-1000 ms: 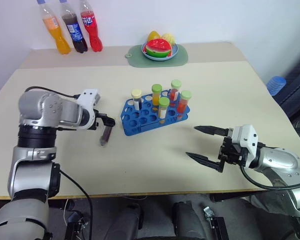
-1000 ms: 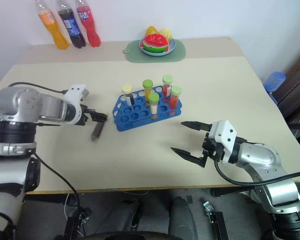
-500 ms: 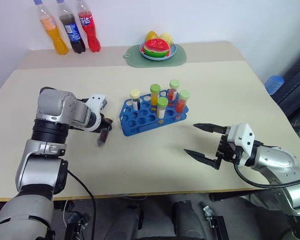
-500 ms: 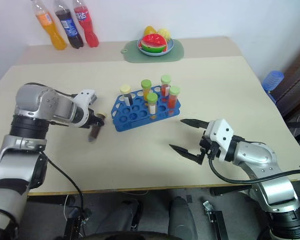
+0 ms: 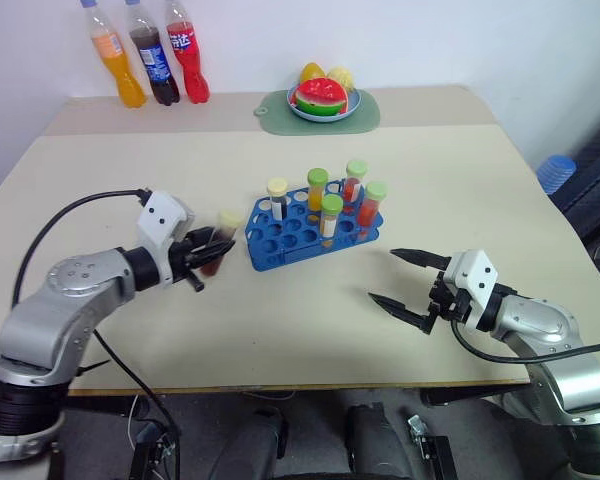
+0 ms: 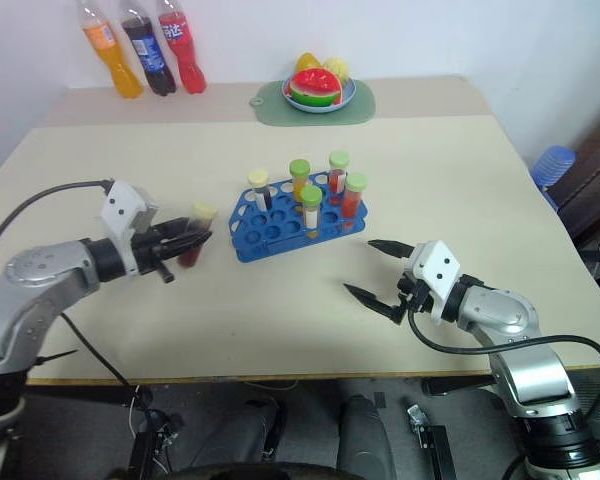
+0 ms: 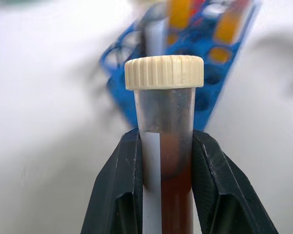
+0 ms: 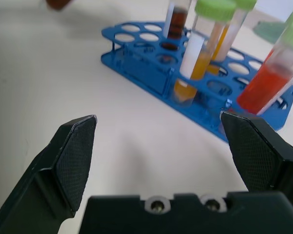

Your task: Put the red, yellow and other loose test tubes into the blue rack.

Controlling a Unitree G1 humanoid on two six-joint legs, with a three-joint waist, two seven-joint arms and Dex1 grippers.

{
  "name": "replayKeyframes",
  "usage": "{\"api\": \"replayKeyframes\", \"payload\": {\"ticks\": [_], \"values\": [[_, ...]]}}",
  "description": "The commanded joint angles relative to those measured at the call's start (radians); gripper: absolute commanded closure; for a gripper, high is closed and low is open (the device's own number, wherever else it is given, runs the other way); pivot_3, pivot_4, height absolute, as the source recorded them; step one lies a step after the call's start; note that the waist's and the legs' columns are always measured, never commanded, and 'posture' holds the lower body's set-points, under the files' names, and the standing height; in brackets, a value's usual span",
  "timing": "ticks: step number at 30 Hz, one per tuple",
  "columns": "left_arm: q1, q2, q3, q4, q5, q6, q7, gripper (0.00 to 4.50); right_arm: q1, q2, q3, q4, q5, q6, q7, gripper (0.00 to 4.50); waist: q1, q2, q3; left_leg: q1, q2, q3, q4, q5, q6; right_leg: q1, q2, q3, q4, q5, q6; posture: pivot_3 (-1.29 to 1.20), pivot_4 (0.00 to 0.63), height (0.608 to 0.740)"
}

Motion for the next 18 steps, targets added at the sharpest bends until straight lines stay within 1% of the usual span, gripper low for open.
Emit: {"api": "replayKeyframes", "payload": {"ticks": [1,3,4,8,13,18], "values": [[-0.034,-0.096,0.024,-0.037,0.032,-0.191,0.021,3.74,0.018,0.021,-0.02,0.024,0.004,-0.043,-0.002,0.0,0.005,0.0,0.0,0.0,0.0,0.0,0.0,0.0,0.0,0.0,0.0,0.0,0.0,0.0,0.0,0.0,0.15,0.74],[-0.046,-0.171,0.008,-0.016,0.064,-0.288,0.036,3.74,0.026,0.031,-0.037,0.015,0.021,-0.038,-0.01,0.0,0.006,0.001,0.0,0.0,0.0,0.0,0.0,0.001,-0.002,0.0,0.0,0.0,0.0,0.0,0.0,0.0,0.15,0.74],[-0.052,-0.191,-0.004,-0.004,0.082,-0.307,0.045,3.74,0.028,0.034,-0.046,0.008,0.032,-0.032,-0.014,0.0,0.007,0.001,0.0,0.0,0.0,0.001,0.0,0.001,-0.003,0.0,0.0,0.0,0.0,0.0,0.0,0.0,0.15,0.74],[-0.067,-0.269,-0.108,0.092,0.23,-0.482,0.051,3.74,0.057,0.023,-0.083,-0.047,0.075,-0.028,0.0,0.0,0.006,0.001,-0.001,0.001,0.001,0.003,0.0,0.001,-0.002,0.0,0.0,0.0,0.0,0.0,0.0,0.0,0.15,0.74],[-0.081,-0.354,-0.182,0.198,0.295,-0.602,0.043,3.74,0.104,0.021,-0.125,-0.115,0.115,-0.007,-0.008,0.0,0.007,0.001,-0.001,0.0,0.001,0.003,0.0,0.0,-0.001,0.0,0.001,0.0,-0.001,0.0,0.0,0.0,0.15,0.74],[-0.087,-0.434,-0.21,0.303,0.322,-0.689,0.047,3.74,0.159,0.017,-0.162,-0.166,0.125,0.007,-0.019,0.0,0.008,0.001,-0.001,0.001,0.002,0.003,0.0,0.0,0.0,0.0,0.001,0.0,-0.001,0.001,0.0,0.0,0.15,0.74]]}}
